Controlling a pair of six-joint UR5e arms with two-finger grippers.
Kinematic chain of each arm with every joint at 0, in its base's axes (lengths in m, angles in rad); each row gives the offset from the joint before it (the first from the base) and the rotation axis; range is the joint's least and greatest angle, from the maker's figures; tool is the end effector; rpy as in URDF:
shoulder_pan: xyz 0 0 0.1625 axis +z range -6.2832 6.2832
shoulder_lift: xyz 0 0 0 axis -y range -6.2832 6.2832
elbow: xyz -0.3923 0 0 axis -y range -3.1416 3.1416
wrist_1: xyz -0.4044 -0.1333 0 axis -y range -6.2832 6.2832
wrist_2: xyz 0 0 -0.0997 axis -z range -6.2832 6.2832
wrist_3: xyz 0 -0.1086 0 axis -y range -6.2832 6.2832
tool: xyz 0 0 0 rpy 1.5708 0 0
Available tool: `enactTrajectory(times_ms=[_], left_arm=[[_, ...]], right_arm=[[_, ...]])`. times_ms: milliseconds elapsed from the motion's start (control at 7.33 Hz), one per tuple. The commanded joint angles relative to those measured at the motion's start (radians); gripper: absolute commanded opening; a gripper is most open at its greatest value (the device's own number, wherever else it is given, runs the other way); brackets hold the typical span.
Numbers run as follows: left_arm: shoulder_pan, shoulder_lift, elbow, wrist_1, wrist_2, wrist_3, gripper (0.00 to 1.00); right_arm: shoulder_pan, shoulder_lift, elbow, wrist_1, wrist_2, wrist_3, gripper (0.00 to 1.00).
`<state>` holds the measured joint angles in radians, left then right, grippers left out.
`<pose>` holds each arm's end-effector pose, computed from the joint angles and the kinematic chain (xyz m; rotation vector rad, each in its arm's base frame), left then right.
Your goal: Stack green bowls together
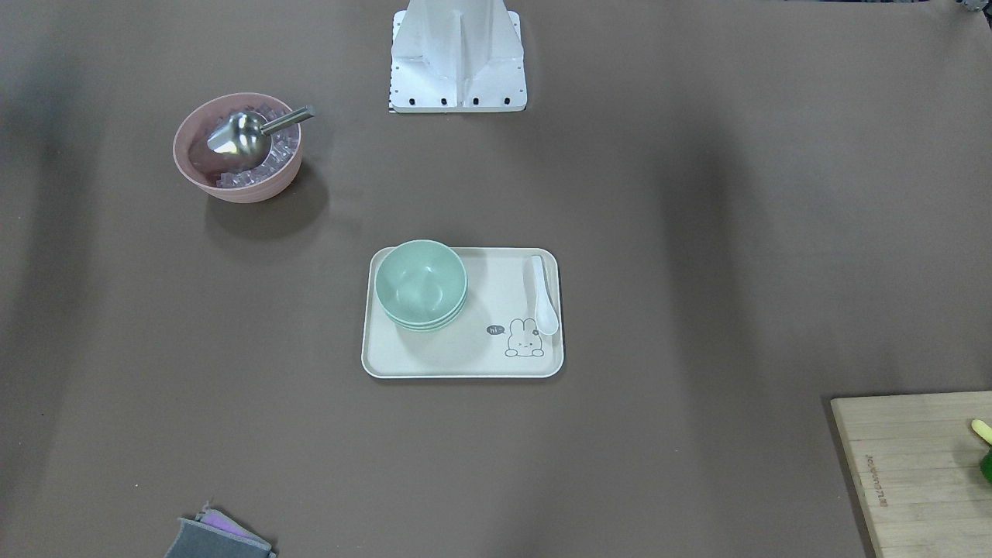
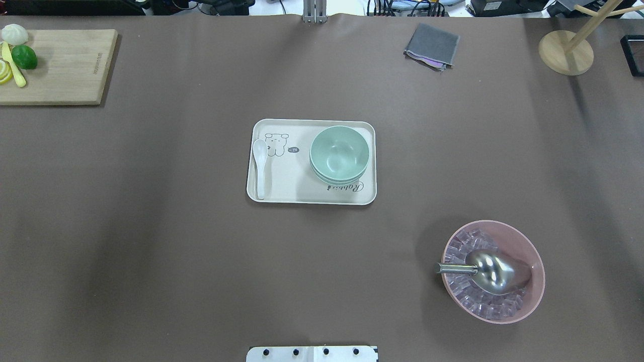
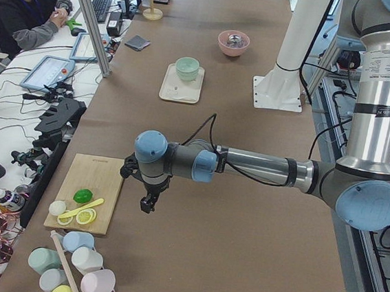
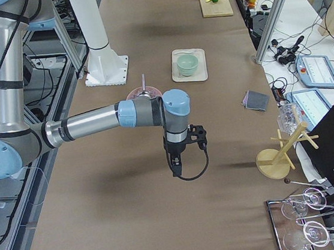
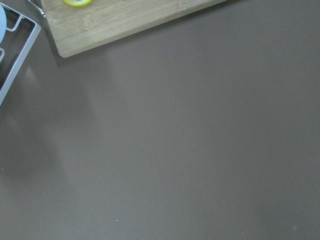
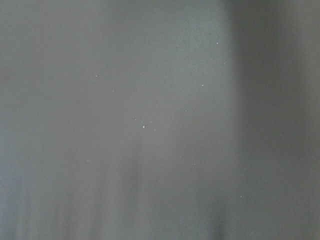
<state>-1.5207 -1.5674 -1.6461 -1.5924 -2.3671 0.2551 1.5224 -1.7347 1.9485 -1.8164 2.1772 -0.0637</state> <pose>-0.0301 -0.5105 0.5921 0.1703 0.7861 0.3259 0.0506 -0.4309 0.5561 -0.0262 -0.6068 -0.0990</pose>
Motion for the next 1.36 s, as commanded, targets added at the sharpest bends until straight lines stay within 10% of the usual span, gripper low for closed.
enactTrajectory(times_ms=[0,1227], left_arm=[[-0.001,-0.002,-0.021,-0.001,-0.003,-0.002,0.99],[-0.019,0.067,-0.077,-0.001,-0.008,0.003,0.99]], right_arm=[[-0.002,0.001,-0.005,0.002,0.004,-0.001,1.00],[-0.002,0.000,-0.089,0.172,0.049,0.007,1.00]])
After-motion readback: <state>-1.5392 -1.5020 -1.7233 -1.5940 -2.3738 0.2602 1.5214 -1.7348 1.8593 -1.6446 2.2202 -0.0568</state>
